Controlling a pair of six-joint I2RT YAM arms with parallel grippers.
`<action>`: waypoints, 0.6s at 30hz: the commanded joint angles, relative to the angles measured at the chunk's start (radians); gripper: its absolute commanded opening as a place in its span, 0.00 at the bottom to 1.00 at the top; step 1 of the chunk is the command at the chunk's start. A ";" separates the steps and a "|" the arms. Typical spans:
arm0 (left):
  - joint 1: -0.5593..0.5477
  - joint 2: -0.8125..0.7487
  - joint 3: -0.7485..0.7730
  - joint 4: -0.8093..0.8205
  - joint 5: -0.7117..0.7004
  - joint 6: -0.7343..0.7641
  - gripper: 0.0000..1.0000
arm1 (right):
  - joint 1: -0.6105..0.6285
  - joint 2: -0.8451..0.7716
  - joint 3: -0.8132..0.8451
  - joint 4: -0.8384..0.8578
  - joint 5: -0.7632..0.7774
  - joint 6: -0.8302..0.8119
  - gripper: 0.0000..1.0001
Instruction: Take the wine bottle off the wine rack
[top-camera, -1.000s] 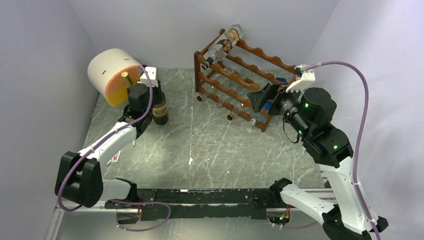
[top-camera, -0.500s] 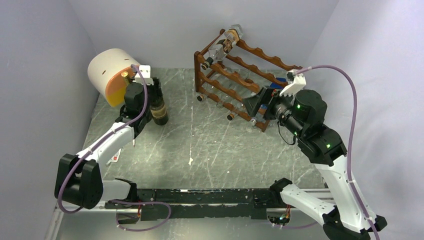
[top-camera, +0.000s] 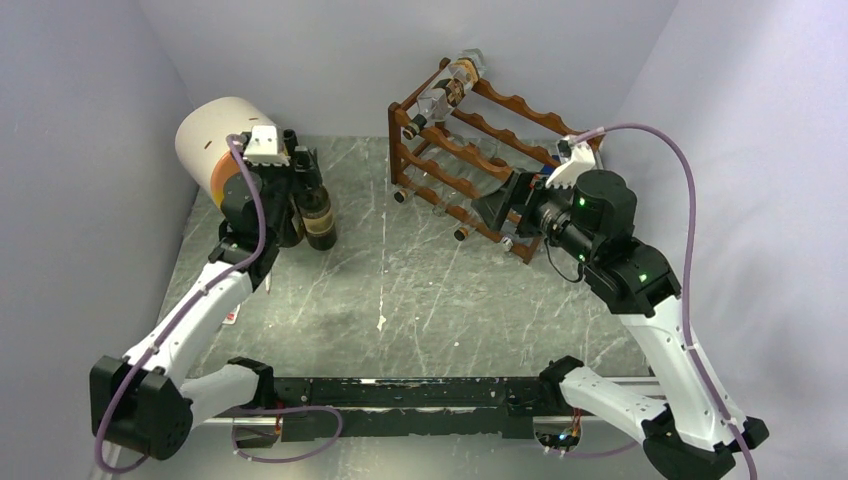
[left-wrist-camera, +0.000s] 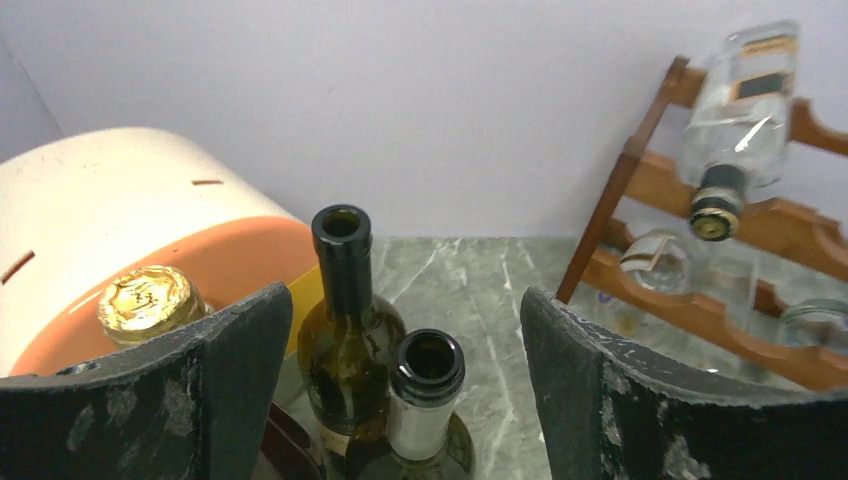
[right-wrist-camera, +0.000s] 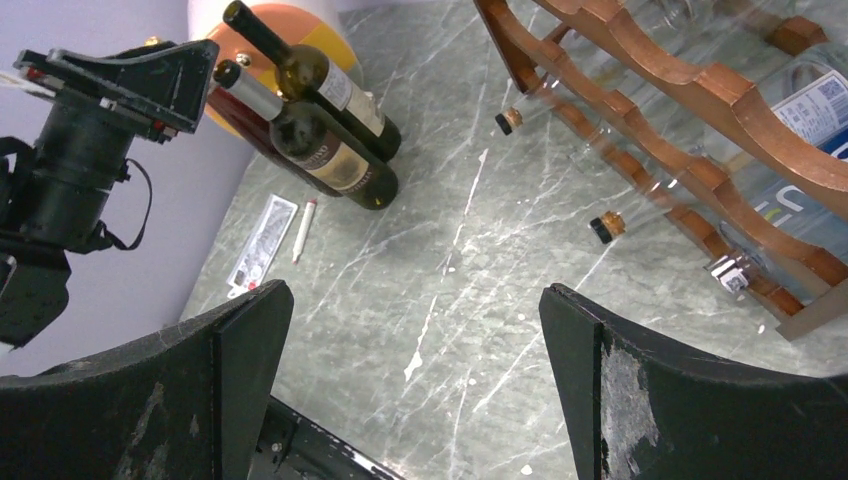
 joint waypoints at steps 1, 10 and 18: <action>-0.049 -0.067 0.043 -0.033 0.007 0.029 0.88 | -0.002 -0.013 0.048 0.012 -0.014 0.019 1.00; -0.226 -0.227 0.030 -0.065 0.063 0.228 0.99 | -0.002 -0.029 0.083 -0.058 0.062 0.001 1.00; -0.233 -0.351 0.004 -0.036 -0.036 0.217 1.00 | -0.002 0.060 0.115 -0.003 0.056 -0.007 1.00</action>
